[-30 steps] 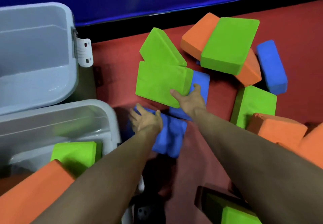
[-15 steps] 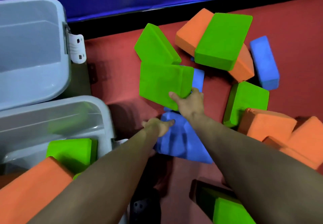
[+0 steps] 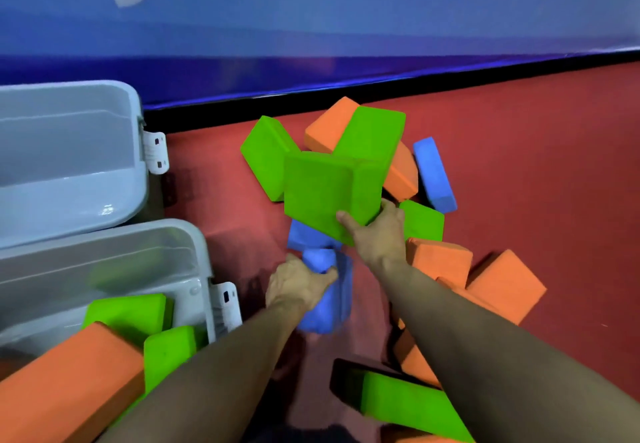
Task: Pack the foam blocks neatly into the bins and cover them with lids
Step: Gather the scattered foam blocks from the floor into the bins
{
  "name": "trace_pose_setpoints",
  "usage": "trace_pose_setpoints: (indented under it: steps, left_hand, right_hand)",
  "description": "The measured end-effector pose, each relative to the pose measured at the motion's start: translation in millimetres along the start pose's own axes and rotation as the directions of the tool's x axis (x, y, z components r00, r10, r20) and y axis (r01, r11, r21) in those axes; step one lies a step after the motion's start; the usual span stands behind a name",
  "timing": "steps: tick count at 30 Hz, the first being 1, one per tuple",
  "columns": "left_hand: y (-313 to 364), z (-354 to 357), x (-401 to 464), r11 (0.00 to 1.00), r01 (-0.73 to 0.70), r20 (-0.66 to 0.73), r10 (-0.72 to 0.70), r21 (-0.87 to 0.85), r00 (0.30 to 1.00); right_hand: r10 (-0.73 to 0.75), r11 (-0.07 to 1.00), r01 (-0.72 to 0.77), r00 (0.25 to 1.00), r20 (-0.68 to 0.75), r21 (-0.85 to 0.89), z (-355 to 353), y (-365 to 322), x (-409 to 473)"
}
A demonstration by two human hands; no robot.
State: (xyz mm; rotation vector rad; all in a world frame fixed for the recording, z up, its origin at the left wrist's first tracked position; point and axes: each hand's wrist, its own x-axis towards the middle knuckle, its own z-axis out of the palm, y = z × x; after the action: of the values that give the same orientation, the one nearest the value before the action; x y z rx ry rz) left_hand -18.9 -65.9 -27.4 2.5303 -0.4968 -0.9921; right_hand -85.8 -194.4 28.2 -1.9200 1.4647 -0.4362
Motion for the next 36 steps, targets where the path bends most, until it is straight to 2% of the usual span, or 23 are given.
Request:
trace_pose_setpoints:
  steps: [5, 8, 10, 12, 15, 17, 20, 22, 24, 27, 31, 36]
  left_hand:
    - [-7, -107, -34, 0.994, -0.031, -0.141, 0.016, -0.103, 0.990]
    - [-33, -173, -61, 0.984, -0.109, -0.219, 0.076, -0.141, 0.973]
    - [-60, -214, -82, 0.980, -0.111, -0.265, 0.064, -0.167, 0.962]
    - [-96, -250, -102, 0.967, -0.083, -0.304, 0.007, -0.239, 0.953]
    - [-163, -293, -129, 0.927, 0.016, -0.333, -0.151, -0.375, 0.931]
    - [-208, -315, -140, 0.869, 0.071, -0.333, -0.261, -0.489, 0.906]
    - [-268, -332, -151, 0.730, 0.089, -0.287, -0.374, -0.678, 0.882]
    - [-297, -333, -159, 0.620, 0.112, -0.243, -0.459, -0.777, 0.854]
    - [-317, -332, -162, 0.516, 0.168, -0.154, -0.523, -0.840, 0.839]
    - [-338, -338, -149, 0.416, 0.188, -0.087, -0.558, -0.890, 0.826]
    - [-347, -333, -128, 0.440, 0.181, -0.117, -0.569, -0.880, 0.814]
    - [-340, -320, -118, 0.644, 0.207, -0.213, -0.511, -0.737, 0.833]
  right_hand:
    - [-0.097, 0.994, 0.100, 0.993, -0.063, 0.046, -37, -66, -33]
    - [-0.138, 0.983, 0.146, 0.988, -0.074, 0.111, -46, -106, -67]
    - [-0.142, 0.973, 0.154, 0.987, -0.077, 0.170, -43, -128, -98]
    - [-0.149, 0.968, 0.156, 0.988, -0.048, 0.198, -34, -144, -132]
    - [-0.204, 0.966, 0.199, 0.979, 0.012, 0.168, -13, -160, -177]
    - [-0.262, 0.961, 0.256, 0.964, 0.040, 0.102, 3, -165, -201]
    - [-0.382, 0.922, 0.387, 0.917, 0.116, -0.018, 23, -171, -220]
    - [-0.486, 0.848, 0.518, 0.844, 0.225, -0.111, 33, -177, -223]
    - [-0.570, 0.730, 0.650, 0.750, 0.337, -0.213, 44, -183, -224]
    - [-0.597, 0.627, 0.719, 0.691, 0.407, -0.300, 63, -189, -228]
    - [-0.591, 0.599, 0.733, 0.676, 0.441, -0.322, 84, -194, -233]
    - [-0.388, 0.600, 0.719, 0.646, 0.657, -0.352, 98, -190, -238]
